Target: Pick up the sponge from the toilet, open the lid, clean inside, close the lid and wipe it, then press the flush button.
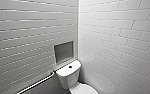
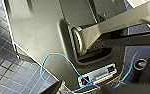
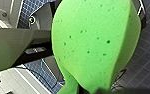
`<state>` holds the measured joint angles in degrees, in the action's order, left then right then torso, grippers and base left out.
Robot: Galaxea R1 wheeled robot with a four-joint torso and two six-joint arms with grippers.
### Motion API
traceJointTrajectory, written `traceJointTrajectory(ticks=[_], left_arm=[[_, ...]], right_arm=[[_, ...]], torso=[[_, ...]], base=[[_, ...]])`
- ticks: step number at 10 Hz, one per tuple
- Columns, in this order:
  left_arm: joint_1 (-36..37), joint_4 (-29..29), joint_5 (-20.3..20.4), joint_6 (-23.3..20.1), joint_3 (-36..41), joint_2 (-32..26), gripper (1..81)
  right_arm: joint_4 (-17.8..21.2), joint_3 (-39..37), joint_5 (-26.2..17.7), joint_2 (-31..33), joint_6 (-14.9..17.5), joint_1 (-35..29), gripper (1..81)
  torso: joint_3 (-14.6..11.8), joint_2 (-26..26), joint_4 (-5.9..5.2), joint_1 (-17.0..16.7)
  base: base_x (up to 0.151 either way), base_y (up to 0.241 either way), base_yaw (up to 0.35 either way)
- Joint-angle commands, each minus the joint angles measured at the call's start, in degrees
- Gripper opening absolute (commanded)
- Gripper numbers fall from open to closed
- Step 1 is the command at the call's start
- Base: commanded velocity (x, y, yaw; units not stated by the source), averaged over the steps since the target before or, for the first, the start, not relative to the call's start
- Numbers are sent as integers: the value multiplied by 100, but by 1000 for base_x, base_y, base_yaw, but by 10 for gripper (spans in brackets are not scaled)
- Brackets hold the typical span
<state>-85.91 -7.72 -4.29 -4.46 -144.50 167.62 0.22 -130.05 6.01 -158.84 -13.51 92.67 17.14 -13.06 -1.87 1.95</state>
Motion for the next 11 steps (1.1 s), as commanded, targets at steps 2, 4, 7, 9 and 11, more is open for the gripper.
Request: traceJointTrajectory(ticks=[2, 4, 7, 9, 11], left_arm=[[228, 235, -318, 95, -456, 210, 811], [280, 279, -318, 103, -658, 307, 811], [333, 288, -318, 200, -1116, 527, 811], [333, 288, -318, 209, -1143, 545, 811], [333, 227, -318, 165, -1090, 527, 811]], right_arm=[[-22, -976, -1356, -493, -90, -227, 10], [-128, -1495, -1348, -800, 23, -244, 10], [426, -1733, -1717, -924, 1025, -552, 10], [1321, -1733, -1664, -888, 1990, -587, 10], [1349, -1750, -1664, -871, 2045, -675, 10]], torso=[[0, 0, 0, 0], [0, 0, 0, -2], [0, 0, 0, -2], [0, 0, 0, -2], [0, 0, 0, -2]], base=[[0, 0, 0], [0, 0, 0], [0, 0, 0], [0, 0, 0], [0, 0, 0]])
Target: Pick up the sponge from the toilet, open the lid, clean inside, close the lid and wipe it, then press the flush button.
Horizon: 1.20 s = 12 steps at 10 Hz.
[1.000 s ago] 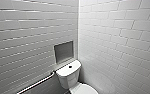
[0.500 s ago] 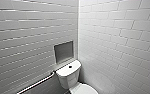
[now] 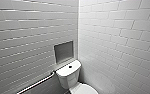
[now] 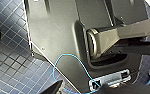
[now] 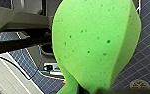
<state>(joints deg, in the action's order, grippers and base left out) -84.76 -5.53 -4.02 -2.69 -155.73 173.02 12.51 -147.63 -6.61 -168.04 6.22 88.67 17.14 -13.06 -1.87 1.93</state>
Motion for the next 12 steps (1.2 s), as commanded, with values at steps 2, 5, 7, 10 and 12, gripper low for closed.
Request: traceJointTrajectory(ticks=[2, 5, 7, 10, 12], left_arm=[[218, 9, -275, -21, 280, -118, 811], [200, 26, 7, -3, 930, -531, 811], [227, 27, 7, -3, 966, -575, 811], [228, 0, 7, -3, 966, -575, 811], [236, 0, 7, -3, 966, -567, 811]], right_arm=[[164, 446, -350, 198, 73, -284, 10], [-91, 2517, -25, 1207, 73, -266, 10], [-99, 2811, -25, 1340, 55, -302, 10], [-47, 2617, -34, 1252, 55, -293, 10], [-55, 2494, -25, 1191, 55, -275, 10]], torso=[[0, 0, 0, 0], [0, 0, 0, 0], [0, 0, 0, 0], [0, 0, 0, 0], [0, 0, 0, 0]], base=[[0, 0, 0], [0, 0, 0], [0, 0, 0], [0, 0, 0], [0, 0, 0]])
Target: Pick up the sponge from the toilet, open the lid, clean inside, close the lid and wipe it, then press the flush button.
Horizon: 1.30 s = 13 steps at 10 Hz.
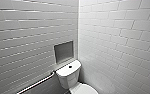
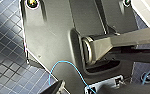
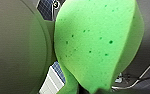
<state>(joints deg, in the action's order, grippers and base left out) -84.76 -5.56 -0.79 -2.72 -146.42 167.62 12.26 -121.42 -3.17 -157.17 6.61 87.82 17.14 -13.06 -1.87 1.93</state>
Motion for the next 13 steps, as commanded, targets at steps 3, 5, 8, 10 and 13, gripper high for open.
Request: traceJointTrajectory(ticks=[3, 5, 8, 10, 13], left_arm=[[236, 2, -316, -9, 43, -26, 811], [236, -7, -316, -9, 34, -26, 811], [236, -7, -316, -9, 43, -35, 811], [236, 2, -316, -9, 43, -26, 811], [236, -7, -316, -9, 43, -26, 811]], right_arm=[[-66, -135, -369, 69, 34, -182, 10], [-75, -162, -369, 43, 34, -180, 10], [-66, -320, -369, -27, 34, -155, 10], [-66, -408, -369, -54, 34, -146, 10], [-66, -478, -369, -89, 34, -137, 10]], torso=[[0, 0, 0, 0], [-2, -4, 0, -13], [-2, 0, 0, -13], [-2, 0, 0, -13], [-2, 0, 0, -13]], base=[[23, 0, 0], [93, 0, 0], [111, 0, 0], [116, 0, 0], [116, 0, 0]])
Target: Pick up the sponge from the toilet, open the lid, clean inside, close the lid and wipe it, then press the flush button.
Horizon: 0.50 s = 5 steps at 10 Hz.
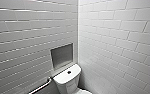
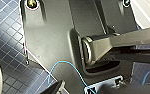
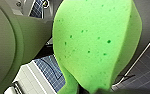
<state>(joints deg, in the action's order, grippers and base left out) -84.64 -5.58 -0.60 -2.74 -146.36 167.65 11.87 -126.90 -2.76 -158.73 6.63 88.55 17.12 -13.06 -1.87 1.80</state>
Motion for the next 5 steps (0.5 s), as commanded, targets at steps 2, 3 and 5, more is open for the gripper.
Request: traceJointTrajectory(ticks=[2, 3, 5], left_arm=[[224, -4, -336, -7, 28, -20, 811], [224, -4, -336, -7, 37, -20, 811], [224, 5, -336, -7, 28, -20, 811]], right_arm=[[-27, 70, -410, 67, 31, -210, 10], [-27, 70, -410, 67, 31, -210, 10], [-27, 62, -410, 67, 31, -210, 10]], torso=[[0, 0, 0, 2], [0, 0, 0, 2], [0, 0, 0, 2]], base=[[114, 0, 0], [106, 0, 0], [93, 0, 0]])
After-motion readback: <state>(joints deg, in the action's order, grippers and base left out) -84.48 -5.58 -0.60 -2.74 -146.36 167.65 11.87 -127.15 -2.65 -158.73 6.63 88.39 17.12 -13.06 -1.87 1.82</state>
